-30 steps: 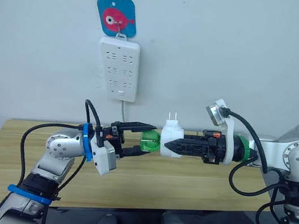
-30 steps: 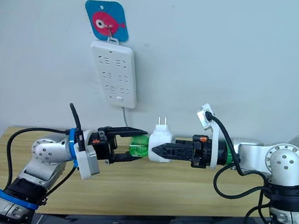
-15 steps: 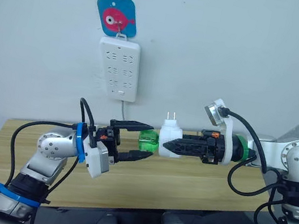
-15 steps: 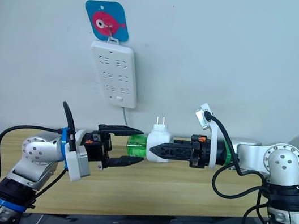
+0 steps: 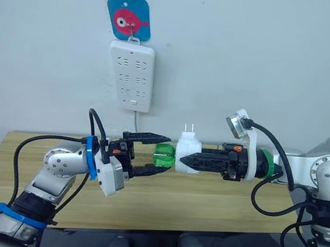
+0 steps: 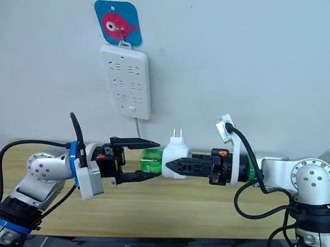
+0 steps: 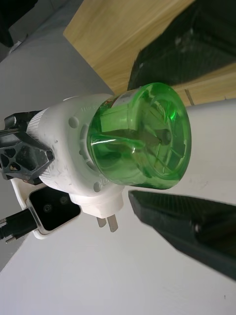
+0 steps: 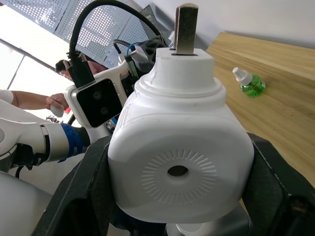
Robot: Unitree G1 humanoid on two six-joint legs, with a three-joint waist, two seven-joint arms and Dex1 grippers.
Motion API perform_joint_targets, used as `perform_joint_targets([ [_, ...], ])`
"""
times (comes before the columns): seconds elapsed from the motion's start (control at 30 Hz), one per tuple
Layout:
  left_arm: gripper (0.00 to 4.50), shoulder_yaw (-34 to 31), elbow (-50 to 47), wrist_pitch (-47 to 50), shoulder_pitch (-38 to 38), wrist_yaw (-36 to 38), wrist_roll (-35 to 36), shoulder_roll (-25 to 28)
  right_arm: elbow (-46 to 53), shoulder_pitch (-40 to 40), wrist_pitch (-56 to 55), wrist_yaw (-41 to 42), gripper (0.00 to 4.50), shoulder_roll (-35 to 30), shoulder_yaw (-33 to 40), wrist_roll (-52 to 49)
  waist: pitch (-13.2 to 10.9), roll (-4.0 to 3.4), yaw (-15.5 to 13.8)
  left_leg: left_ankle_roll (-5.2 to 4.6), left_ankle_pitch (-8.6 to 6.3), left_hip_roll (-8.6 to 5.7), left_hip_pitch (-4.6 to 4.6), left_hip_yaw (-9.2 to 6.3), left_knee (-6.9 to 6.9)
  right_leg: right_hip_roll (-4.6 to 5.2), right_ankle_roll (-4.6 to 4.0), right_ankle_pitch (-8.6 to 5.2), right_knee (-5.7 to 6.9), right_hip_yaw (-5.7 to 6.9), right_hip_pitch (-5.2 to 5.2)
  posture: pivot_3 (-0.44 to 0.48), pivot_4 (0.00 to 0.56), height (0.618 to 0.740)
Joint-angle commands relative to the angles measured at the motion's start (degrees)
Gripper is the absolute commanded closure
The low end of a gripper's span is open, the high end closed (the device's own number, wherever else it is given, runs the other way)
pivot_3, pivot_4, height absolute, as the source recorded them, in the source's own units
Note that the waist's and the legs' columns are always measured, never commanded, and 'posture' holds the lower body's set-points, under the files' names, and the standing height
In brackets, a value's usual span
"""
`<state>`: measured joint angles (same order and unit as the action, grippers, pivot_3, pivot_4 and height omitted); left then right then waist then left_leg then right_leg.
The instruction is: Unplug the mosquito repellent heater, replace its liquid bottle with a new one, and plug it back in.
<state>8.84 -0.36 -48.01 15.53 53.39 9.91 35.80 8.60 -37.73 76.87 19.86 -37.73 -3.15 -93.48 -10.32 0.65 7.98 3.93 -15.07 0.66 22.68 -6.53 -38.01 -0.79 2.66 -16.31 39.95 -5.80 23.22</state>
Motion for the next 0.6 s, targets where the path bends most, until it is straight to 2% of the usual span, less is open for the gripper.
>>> perform_joint_targets([
  [0.03,2.28,0.4,-1.4,-0.1,0.4,-0.2,1.0,0.2,0.7,-1.2,-0.5,0.4,1.50,-0.1,1.7,-1.0,0.0,0.00,0.0,0.00,0.00,0.00,0.00,0.00,0.00,0.00,0.00,0.00,0.00,0.00,0.00,-0.116,0.118,0.728],
  [0.17,2.28,0.3,-3.2,2.4,-0.3,0.8,3.4,1.6,0.7,-1.0,-0.5,0.5,1.50,-0.2,1.8,-0.4,0.0,0.00,0.0,0.00,0.00,0.00,0.00,0.00,0.00,0.00,0.00,0.00,0.00,0.00,0.00,-0.116,0.118,0.728],
  [0.23,2.28,1.5,-6.3,9.9,-1.6,4.0,8.1,4.6,1.0,-1.1,-0.7,0.9,1.50,-0.4,1.9,0.1,0.0,0.00,0.1,0.00,0.00,0.00,0.00,0.00,0.00,0.00,0.00,0.00,0.00,0.00,0.00,-0.116,0.118,0.728],
  [0.33,2.28,2.0,-13.6,34.3,-3.4,6.8,20.0,12.1,2.7,-1.4,-0.7,3.4,1.50,-1.3,2.1,2.1,0.0,0.01,0.2,0.00,0.00,0.03,0.00,-0.01,0.04,-0.02,0.00,-0.01,0.01,0.00,0.01,-0.116,0.123,0.728],
  [0.43,2.28,0.3,-17.4,63.3,0.5,3.1,36.6,19.2,4.9,-1.7,-0.4,6.8,1.50,-2.4,2.0,4.8,0.0,0.02,0.2,-0.01,0.00,0.05,0.02,-0.10,0.03,-0.06,0.16,-0.10,0.02,0.07,0.03,-0.115,0.123,0.728],
  [0.5,2.28,-0.1,-16.1,79.5,5.4,1.8,46.5,22.1,6.5,-2.0,-0.6,9.6,1.50,-3.0,1.5,6.9,0.0,0.02,0.0,-0.01,0.00,0.04,0.03,-0.14,0.01,-0.08,0.24,-0.16,0.02,0.12,0.03,-0.109,0.122,0.728],
  [0.6,2.28,0.1,-10.5,99.4,13.7,0.8,57.7,23.2,8.9,-2.6,-1.0,13.8,1.50,-3.5,0.8,9.4,0.0,0.03,0.1,-0.02,0.00,0.02,0.03,-0.13,-0.01,-0.09,0.27,-0.17,0.01,0.15,0.01,-0.108,0.120,0.728],
])
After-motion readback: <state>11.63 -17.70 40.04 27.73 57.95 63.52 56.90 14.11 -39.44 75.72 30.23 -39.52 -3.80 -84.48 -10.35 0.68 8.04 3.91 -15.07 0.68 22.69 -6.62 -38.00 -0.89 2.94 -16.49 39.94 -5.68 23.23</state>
